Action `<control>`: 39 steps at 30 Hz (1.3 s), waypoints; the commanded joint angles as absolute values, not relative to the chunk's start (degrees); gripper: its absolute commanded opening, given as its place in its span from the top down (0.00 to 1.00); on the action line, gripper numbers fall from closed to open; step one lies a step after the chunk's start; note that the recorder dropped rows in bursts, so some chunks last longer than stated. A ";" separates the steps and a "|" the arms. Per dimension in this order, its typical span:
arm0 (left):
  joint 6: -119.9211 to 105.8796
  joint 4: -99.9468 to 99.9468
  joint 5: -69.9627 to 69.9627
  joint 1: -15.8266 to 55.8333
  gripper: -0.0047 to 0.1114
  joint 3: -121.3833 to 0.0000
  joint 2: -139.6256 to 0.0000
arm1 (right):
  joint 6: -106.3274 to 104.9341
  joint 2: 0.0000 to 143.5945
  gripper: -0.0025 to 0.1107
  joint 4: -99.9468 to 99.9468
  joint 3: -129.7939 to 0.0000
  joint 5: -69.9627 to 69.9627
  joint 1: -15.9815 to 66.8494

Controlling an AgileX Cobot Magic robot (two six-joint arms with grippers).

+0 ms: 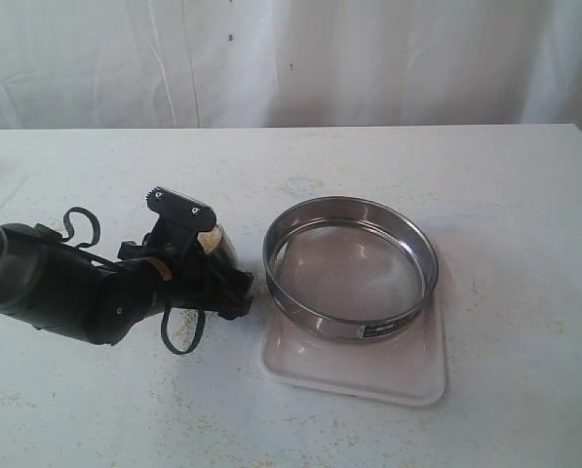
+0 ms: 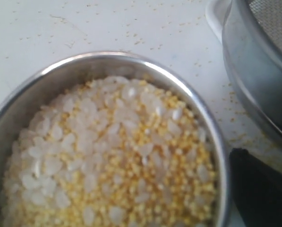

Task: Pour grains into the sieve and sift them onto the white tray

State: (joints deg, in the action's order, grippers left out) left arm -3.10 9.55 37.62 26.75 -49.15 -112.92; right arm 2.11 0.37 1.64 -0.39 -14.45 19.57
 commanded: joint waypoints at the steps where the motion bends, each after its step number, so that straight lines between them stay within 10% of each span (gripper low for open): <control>1: -3.33 10.33 36.38 27.14 0.14 -48.83 -112.01 | 2.20 0.00 0.98 1.76 0.00 -14.07 19.33; 39: -2.38 15.16 50.03 27.14 0.14 -47.46 -112.73 | 2.20 0.00 0.98 1.76 0.00 -14.07 19.33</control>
